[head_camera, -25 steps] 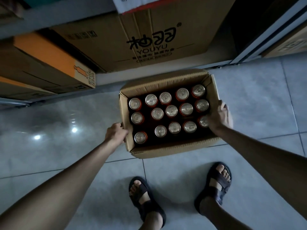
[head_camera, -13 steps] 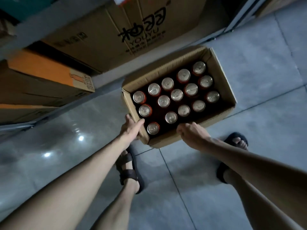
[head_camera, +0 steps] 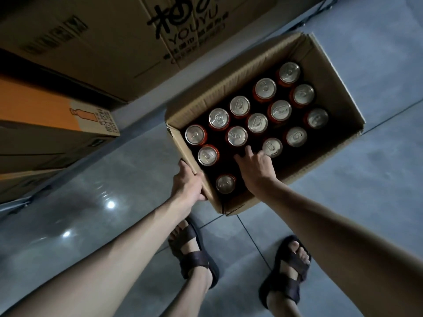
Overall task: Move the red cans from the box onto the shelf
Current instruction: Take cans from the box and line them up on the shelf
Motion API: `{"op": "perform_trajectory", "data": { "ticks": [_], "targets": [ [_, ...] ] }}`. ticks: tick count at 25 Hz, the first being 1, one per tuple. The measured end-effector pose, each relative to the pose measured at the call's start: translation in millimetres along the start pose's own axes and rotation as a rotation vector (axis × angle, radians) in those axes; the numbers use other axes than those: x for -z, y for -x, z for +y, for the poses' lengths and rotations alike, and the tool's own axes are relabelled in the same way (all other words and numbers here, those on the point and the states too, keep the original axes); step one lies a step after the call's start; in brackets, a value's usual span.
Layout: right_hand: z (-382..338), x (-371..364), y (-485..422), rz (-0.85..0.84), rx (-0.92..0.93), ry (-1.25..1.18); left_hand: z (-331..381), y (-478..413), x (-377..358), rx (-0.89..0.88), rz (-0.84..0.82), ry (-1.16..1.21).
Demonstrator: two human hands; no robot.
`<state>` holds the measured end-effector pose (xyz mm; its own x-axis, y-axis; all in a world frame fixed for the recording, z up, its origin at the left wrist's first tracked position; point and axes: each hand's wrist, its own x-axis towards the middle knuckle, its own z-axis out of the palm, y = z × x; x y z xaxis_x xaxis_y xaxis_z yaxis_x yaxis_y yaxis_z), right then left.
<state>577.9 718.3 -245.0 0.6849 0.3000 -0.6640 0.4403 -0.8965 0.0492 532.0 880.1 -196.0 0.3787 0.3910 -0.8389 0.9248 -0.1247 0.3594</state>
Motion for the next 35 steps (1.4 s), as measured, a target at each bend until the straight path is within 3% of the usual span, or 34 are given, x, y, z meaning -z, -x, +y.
{"op": "perform_trajectory", "data": {
  "ticks": [6,8,11,13,15,17,18,22,27,31,35],
  "targets": [
    [10,9,5,0.08,0.1,-0.116,0,-4,-3,0.018,0.009,0.004],
    [16,21,21,0.125,0.082,-0.278,0,-2,-1,0.041,0.011,0.04],
    [28,57,57,0.193,-0.122,-0.679,11,13,7,0.041,0.022,-0.028],
    [43,90,86,0.199,-0.233,-0.988,29,41,19,-0.169,-0.015,-0.194],
    [62,129,117,0.203,-0.224,-1.253,60,85,35,-0.471,-0.194,-0.244],
    [77,179,151,0.253,-0.162,-1.412,100,146,55,-0.571,-0.374,-0.308],
    [83,211,172,0.281,-0.133,-1.463,123,180,67,-0.627,-0.375,-0.339],
    [94,362,273,0.327,-0.016,-1.595,222,332,134,-0.869,-0.145,-0.379],
    [87,518,400,0.453,0.144,-1.77,308,493,236,-1.008,0.001,-0.328],
    [66,623,504,0.489,0.318,-1.845,342,626,317,-1.116,0.089,-0.355],
    [27,692,589,0.466,0.485,-1.842,324,729,389,-1.12,0.24,-0.309]
  ]
}}
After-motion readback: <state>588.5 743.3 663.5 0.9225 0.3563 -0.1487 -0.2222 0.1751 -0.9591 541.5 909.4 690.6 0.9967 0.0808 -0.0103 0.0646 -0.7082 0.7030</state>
